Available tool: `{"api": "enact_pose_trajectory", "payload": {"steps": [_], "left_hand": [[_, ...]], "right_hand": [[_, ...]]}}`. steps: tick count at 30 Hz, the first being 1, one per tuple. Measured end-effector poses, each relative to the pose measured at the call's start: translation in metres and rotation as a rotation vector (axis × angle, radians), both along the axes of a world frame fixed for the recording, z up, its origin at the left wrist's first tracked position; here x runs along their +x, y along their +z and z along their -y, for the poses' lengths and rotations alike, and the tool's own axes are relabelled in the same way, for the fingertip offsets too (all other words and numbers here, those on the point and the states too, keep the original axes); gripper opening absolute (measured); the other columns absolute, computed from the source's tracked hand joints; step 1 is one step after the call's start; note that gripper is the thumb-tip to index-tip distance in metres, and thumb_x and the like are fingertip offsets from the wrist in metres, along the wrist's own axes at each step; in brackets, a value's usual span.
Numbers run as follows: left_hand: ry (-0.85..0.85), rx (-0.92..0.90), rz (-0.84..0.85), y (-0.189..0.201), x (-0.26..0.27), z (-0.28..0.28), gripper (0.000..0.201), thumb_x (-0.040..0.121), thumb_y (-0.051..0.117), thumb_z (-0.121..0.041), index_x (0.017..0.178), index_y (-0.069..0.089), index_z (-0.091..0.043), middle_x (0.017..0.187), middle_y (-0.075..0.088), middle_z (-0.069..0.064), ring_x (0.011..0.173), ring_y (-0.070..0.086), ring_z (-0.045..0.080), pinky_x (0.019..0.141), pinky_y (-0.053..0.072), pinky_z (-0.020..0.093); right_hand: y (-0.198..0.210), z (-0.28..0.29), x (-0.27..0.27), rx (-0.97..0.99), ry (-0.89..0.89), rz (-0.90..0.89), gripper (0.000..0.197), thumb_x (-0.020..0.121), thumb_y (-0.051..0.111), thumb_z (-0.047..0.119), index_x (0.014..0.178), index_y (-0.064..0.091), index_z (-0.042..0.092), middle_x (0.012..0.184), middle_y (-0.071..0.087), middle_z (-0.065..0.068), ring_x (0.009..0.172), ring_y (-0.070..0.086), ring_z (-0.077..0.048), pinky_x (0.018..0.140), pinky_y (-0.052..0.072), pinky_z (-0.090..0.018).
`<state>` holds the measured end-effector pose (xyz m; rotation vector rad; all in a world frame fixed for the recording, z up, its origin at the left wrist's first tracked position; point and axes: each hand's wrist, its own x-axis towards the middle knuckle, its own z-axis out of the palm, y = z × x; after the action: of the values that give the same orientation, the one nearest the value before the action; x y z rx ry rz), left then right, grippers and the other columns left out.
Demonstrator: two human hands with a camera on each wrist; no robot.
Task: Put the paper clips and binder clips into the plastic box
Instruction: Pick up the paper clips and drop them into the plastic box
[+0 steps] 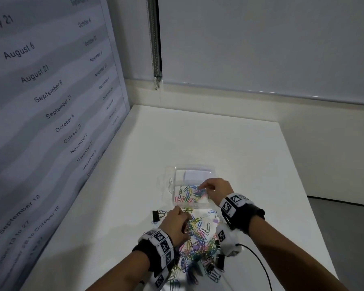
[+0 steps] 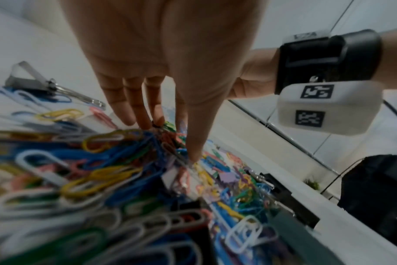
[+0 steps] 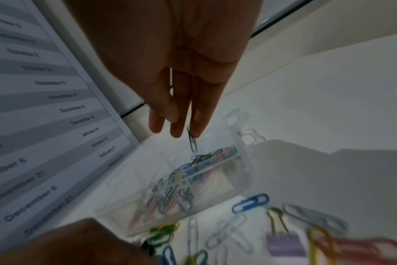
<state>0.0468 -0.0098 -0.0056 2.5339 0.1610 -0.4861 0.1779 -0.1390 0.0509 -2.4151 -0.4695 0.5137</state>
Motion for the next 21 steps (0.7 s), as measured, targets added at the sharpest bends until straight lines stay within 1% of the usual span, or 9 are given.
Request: {"api": "enact_pose_trajectory", "payload": {"steps": [1, 3, 5, 8, 9, 12, 14, 16, 21], "left_hand": [[-0.024, 0.021, 0.016, -0.001, 0.000, 0.000, 0.050, 0.079, 0.068, -0.030, 0.126, 0.051, -0.021, 0.120, 0.041, 0.006, 0.111, 0.047, 0.023, 0.095, 0.043, 0.030], [-0.049, 0.043, 0.052, -0.003, 0.001, -0.001, 0.041, 0.084, 0.064, -0.026, 0.123, 0.055, -0.019, 0.119, 0.043, 0.007, 0.108, 0.049, 0.024, 0.092, 0.042, 0.028], [-0.030, 0.021, 0.066, -0.003, 0.003, -0.001, 0.032, 0.085, 0.061, -0.022, 0.116, 0.058, -0.016, 0.117, 0.046, 0.007, 0.106, 0.051, 0.024, 0.088, 0.041, 0.027], [0.017, -0.011, 0.090, -0.003, 0.004, -0.003, 0.023, 0.085, 0.061, -0.024, 0.105, 0.060, -0.013, 0.109, 0.055, 0.007, 0.101, 0.055, 0.024, 0.084, 0.042, 0.028], [0.040, -0.025, 0.097, -0.003, 0.004, -0.003, 0.021, 0.085, 0.061, -0.025, 0.102, 0.061, -0.013, 0.107, 0.059, 0.007, 0.099, 0.057, 0.024, 0.082, 0.043, 0.029], [0.132, -0.074, 0.132, -0.001, 0.004, -0.006, 0.017, 0.088, 0.056, -0.023, 0.100, 0.064, -0.013, 0.101, 0.069, 0.008, 0.095, 0.063, 0.022, 0.081, 0.047, 0.029], [0.165, -0.079, 0.144, -0.001, 0.004, -0.008, 0.018, 0.090, 0.055, -0.022, 0.102, 0.064, -0.013, 0.102, 0.070, 0.007, 0.095, 0.063, 0.022, 0.081, 0.046, 0.026], [0.203, -0.102, 0.130, 0.000, 0.003, -0.010, 0.018, 0.090, 0.054, -0.020, 0.102, 0.065, -0.012, 0.101, 0.071, 0.007, 0.095, 0.064, 0.022, 0.080, 0.045, 0.025], [0.316, -0.245, 0.097, 0.004, -0.001, -0.019, 0.012, 0.088, 0.055, -0.014, 0.082, 0.063, -0.019, 0.081, 0.069, 0.002, 0.077, 0.063, 0.016, 0.080, 0.052, 0.028]], "right_hand": [[-0.003, 0.002, -0.004, 0.010, 0.007, 0.008, 0.036, 0.083, 0.044, -0.004, 0.089, 0.073, 0.016, 0.102, 0.073, -0.004, 0.087, 0.066, -0.021, 0.077, 0.053, -0.027], [-0.008, 0.006, -0.013, 0.028, 0.010, 0.024, 0.036, 0.083, 0.044, -0.004, 0.090, 0.073, 0.016, 0.102, 0.072, -0.002, 0.091, 0.065, -0.017, 0.080, 0.048, -0.020], [-0.012, 0.009, -0.024, 0.027, 0.022, 0.025, 0.031, 0.082, 0.048, -0.003, 0.090, 0.072, 0.016, 0.101, 0.071, -0.001, 0.088, 0.061, -0.012, 0.079, 0.042, -0.015], [-0.020, 0.015, -0.040, -0.065, 0.147, 0.001, 0.022, 0.078, 0.061, 0.005, 0.094, 0.068, 0.018, 0.099, 0.066, -0.001, 0.081, 0.054, -0.009, 0.074, 0.041, -0.016], [-0.022, 0.016, -0.045, -0.106, 0.195, -0.027, 0.026, 0.075, 0.066, 0.010, 0.100, 0.065, 0.019, 0.102, 0.062, 0.000, 0.083, 0.052, -0.010, 0.075, 0.041, -0.018], [-0.033, 0.017, -0.059, -0.264, 0.310, -0.099, 0.075, 0.066, 0.078, 0.033, 0.130, 0.041, 0.022, 0.125, 0.041, -0.003, 0.112, 0.046, -0.019, 0.095, 0.043, -0.029], [-0.039, 0.016, -0.067, -0.359, 0.357, -0.078, 0.093, 0.062, 0.079, 0.041, 0.138, 0.028, 0.024, 0.133, 0.032, -0.005, 0.122, 0.038, -0.024, 0.101, 0.041, -0.037], [-0.044, 0.014, -0.072, -0.395, 0.377, -0.055, 0.086, 0.065, 0.078, 0.042, 0.135, 0.032, 0.023, 0.131, 0.032, -0.006, 0.121, 0.036, -0.025, 0.099, 0.040, -0.037], [-0.047, 0.015, -0.074, -0.289, 0.329, -0.112, 0.033, 0.076, 0.070, 0.025, 0.106, 0.059, 0.016, 0.102, 0.043, 0.002, 0.101, 0.051, -0.021, 0.088, 0.042, -0.030]]}}
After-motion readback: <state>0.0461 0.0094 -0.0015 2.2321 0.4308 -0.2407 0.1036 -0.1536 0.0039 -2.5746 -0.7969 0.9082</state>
